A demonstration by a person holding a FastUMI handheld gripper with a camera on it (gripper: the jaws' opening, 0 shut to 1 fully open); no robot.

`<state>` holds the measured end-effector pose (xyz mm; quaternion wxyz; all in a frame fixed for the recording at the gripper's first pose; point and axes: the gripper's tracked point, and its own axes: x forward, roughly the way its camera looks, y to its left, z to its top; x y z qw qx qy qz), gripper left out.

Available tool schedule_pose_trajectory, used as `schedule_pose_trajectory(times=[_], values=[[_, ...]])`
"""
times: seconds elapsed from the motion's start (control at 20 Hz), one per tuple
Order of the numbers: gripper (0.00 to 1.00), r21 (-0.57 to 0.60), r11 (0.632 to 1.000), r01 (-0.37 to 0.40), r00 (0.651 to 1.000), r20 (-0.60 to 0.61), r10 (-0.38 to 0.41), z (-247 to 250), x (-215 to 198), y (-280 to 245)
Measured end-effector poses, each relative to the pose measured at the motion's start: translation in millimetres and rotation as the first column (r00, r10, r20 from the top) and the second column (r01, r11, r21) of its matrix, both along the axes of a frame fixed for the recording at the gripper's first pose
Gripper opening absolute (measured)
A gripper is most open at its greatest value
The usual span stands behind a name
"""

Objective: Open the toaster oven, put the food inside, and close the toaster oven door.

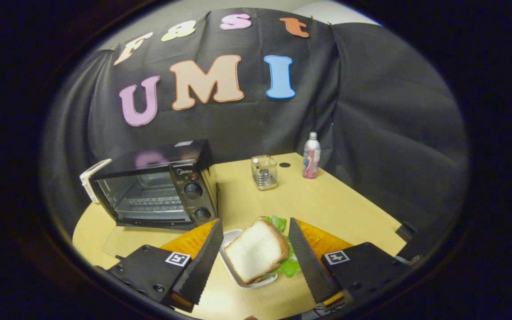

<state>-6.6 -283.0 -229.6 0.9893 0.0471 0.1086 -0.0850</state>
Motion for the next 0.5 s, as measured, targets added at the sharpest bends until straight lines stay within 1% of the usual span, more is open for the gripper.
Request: schedule_pose_trajectory(times=[0.1, 0.15, 0.35, 0.5], values=[[0.92, 0.059, 0.997, -0.05, 0.999, 0.019, 0.049, -7.1, 3.5, -10.0], [0.91, 0.095, 0.994, -0.06, 0.998, 0.023, 0.058, -13.3, 6.3, -16.5], [0.89, 0.224, 0.972, -0.064, 0.998, 0.013, 0.062, -43.9, 11.5, -41.1], [0.87, 0.293, 0.952, -0.086, 0.996, 0.003, 0.089, -57.1, 14.3, -38.0]])
